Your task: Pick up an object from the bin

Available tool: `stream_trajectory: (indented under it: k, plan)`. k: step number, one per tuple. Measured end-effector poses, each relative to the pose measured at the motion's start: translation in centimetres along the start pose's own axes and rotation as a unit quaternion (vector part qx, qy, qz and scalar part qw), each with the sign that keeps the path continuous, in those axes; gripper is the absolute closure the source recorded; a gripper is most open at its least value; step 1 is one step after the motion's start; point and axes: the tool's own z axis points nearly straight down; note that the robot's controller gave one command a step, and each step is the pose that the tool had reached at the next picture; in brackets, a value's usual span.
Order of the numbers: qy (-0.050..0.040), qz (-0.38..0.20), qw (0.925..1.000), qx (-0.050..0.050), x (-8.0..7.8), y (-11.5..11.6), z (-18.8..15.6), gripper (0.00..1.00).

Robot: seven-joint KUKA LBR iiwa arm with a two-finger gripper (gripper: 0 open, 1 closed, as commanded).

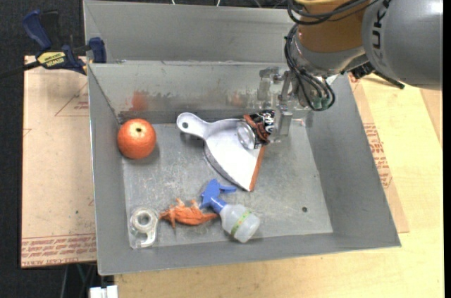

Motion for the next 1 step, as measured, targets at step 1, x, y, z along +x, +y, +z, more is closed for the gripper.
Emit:
stream_trajectory:
  k: [1]
  plan:
    - [-0.0041, 0.0, 1.0, 0.0, -0.13, 0.0, -0.55, 0.0]
